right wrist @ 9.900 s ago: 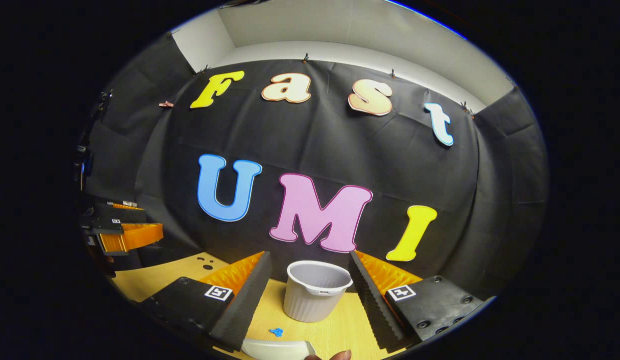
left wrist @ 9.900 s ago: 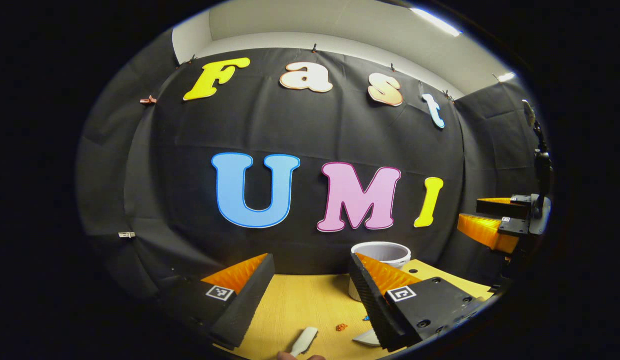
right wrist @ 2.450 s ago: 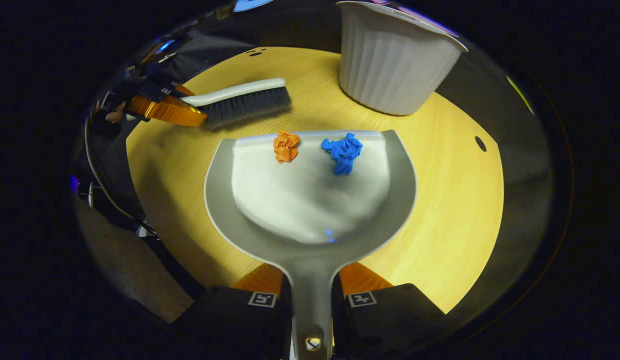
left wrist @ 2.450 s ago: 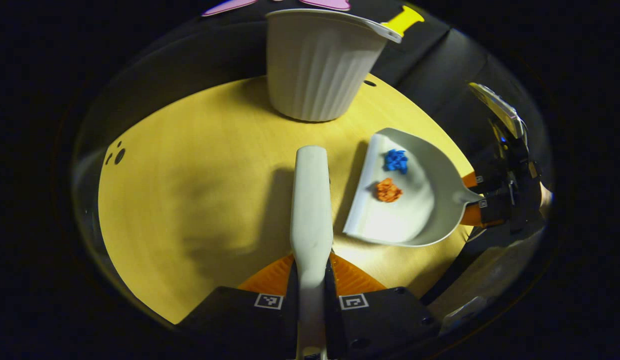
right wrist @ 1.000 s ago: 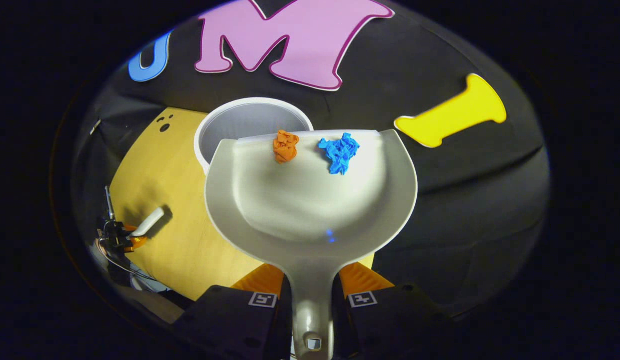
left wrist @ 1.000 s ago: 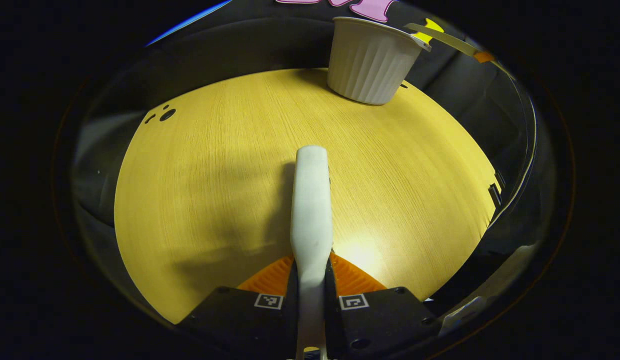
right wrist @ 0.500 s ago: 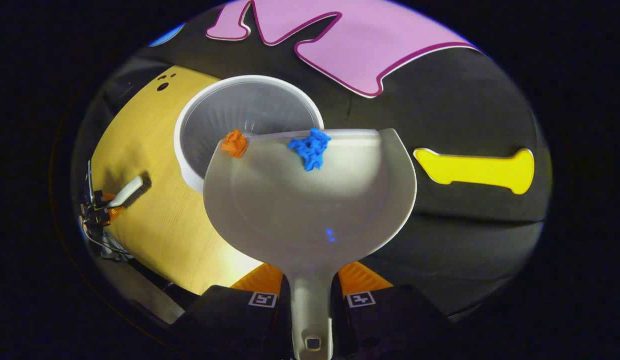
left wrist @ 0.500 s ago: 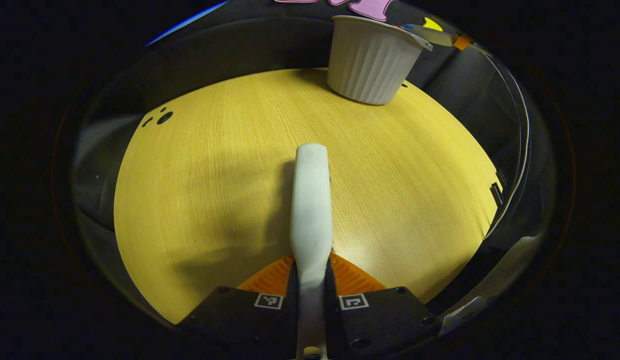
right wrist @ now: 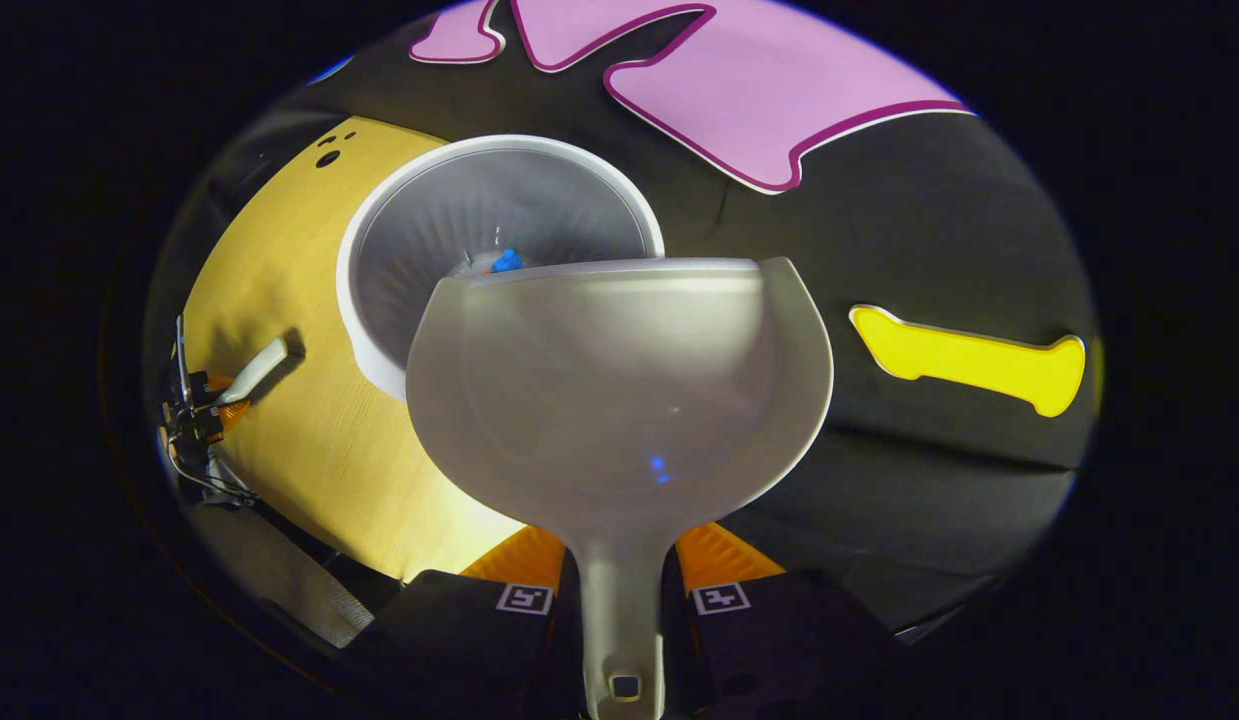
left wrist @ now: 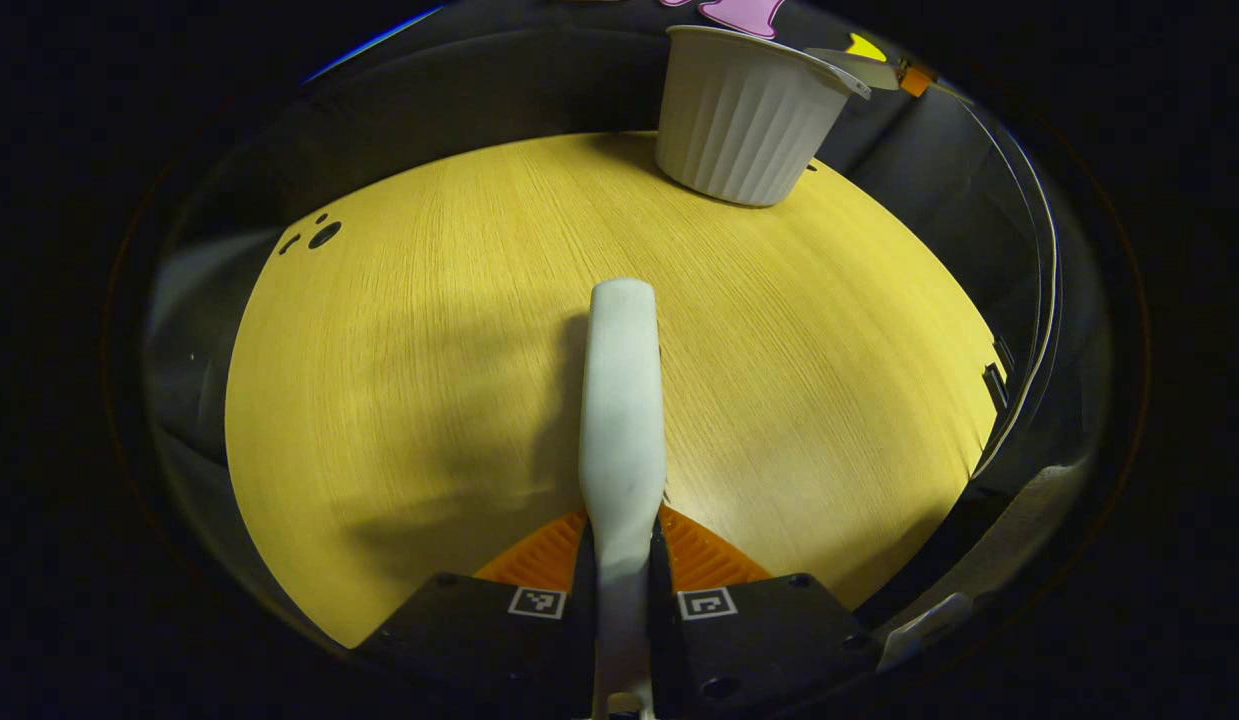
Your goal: Pick up the small broom and dustpan from the desktop, sweep the trash into the dustpan with the broom, and then empty the trash into the garbage bin.
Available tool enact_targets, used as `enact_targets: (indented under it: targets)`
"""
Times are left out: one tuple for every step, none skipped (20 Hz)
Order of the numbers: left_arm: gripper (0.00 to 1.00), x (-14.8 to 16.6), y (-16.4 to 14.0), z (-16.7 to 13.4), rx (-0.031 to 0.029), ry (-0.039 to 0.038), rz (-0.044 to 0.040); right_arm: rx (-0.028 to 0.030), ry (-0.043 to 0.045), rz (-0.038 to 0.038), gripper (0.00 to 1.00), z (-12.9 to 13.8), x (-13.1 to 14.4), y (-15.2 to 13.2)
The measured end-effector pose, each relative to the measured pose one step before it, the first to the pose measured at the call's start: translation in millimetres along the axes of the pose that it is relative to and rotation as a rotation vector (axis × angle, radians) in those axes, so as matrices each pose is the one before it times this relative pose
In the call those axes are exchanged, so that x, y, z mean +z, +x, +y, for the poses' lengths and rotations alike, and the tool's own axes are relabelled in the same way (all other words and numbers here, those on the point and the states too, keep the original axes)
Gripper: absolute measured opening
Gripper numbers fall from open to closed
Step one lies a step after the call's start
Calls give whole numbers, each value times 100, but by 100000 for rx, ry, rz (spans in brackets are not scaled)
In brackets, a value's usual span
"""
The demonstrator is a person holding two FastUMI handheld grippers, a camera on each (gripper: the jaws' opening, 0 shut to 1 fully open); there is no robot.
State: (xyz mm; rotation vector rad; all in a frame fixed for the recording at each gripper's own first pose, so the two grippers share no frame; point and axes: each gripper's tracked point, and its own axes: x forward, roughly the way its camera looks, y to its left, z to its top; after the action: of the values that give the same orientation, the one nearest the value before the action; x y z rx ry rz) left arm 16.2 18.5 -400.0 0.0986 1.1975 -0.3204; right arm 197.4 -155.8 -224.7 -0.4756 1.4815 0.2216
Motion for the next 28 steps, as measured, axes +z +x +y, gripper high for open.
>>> enact_targets:
  targets:
    - [28, -101, 30, 39, 114, 26, 209, -194, -208, -413, 36, -13, -111, -162]
    - [27, 75, -7, 16, 77, 10, -5, 96, -101, -522, 36, -74, -168, -206]
    - [27, -42, -3, -21, 168, 1, 125, 345, 511, -913, 39, -9, -11, -322]
    - [27, 75, -31, 10, 198, -37, 82, 1039, 605, -1665, 36, 79, -61, -332]
    - [27, -64, -16, -2, 172, -106, 126, 1194, 926, -2553, 39, 155, 42, -614]
    - [27, 44, -39, -37, 188, -46, 54, 1414, 672, -2956, 36, 208, -150, -840]
    - [27, -6, -59, 2, 274, -11, -193, 1323, 441, -3036, 36, 202, -69, -992]
    - [27, 90, -121, 3, 413, 122, -215, 1027, 429, -3353, 38, 236, -177, -929]
    - [27, 194, -145, -18, 794, 177, -1452, 519, 85, -2928, 35, 151, -310, -1005]
    - [27, 165, -277, -140, 351, 13, -1084, 10, 76, -2884, 36, 103, -381, -996]
    - [25, 47, -280, -156, -146, -408, -409, 80, 91, -2864, 36, 188, -433, -1169]
    - [27, 122, -228, 9, 9, -225, -485, 480, 285, -2631, 36, 491, -631, -1071]
    - [26, 66, -74, 100, 384, 171, -264, 639, -112, -2289, 35, 585, -681, -1105]
    - [25, 39, -90, 40, 550, 372, 45, 855, -707, -1660, 35, 655, -918, -1127]
    - [27, -10, -106, -121, 816, 364, -65, 884, -998, -1520, 35, 863, -886, -944]
    - [26, 104, -97, -56, 633, 281, -88, 995, -648, -1212, 35, 976, -786, -644]
    - [27, -82, -28, -107, 495, -38, 45, 1097, -166, -1323, 33, 1161, -781, -611]
    - [26, 5, -66, 26, 498, -176, 72, 1920, -510, -253, 35, 1371, -1136, -454]
    - [26, -71, -66, 132, 540, -157, 118, 2095, -1063, 121, 38, 1583, -1168, -49]
    - [27, -19, -53, 131, 554, -220, 304, 2084, -546, 271, 35, 1495, -1293, 145]
    - [26, -157, -41, 213, 452, -199, 212, 2638, 413, 463, 38, 1672, -1295, 550]
    - [26, -15, -123, 113, 339, -103, 31, 2960, 1365, 569, 35, 1775, -1326, 670]
    - [27, -86, -65, 116, 292, 126, 106, 2793, 1563, 990, 36, 1539, -1294, 946]
    - [27, -46, -92, 109, 432, 400, 143, 1458, 2083, 840, 36, 1025, -1093, 1183]
    - [27, 100, -75, 98, 427, 455, -92, 600, 1780, 753, 35, 865, -1073, 1236]
    - [26, 133, -60, 11, 438, 499, 84, -175, 2429, 322, 34, 517, -907, 1693]
    - [27, -2, -66, 124, 716, 601, -134, -698, 2805, -385, 35, 620, -683, 1467]
    - [26, 159, 29, 131, 718, 502, -175, 817, 3058, 231, 35, 922, -940, 1605]
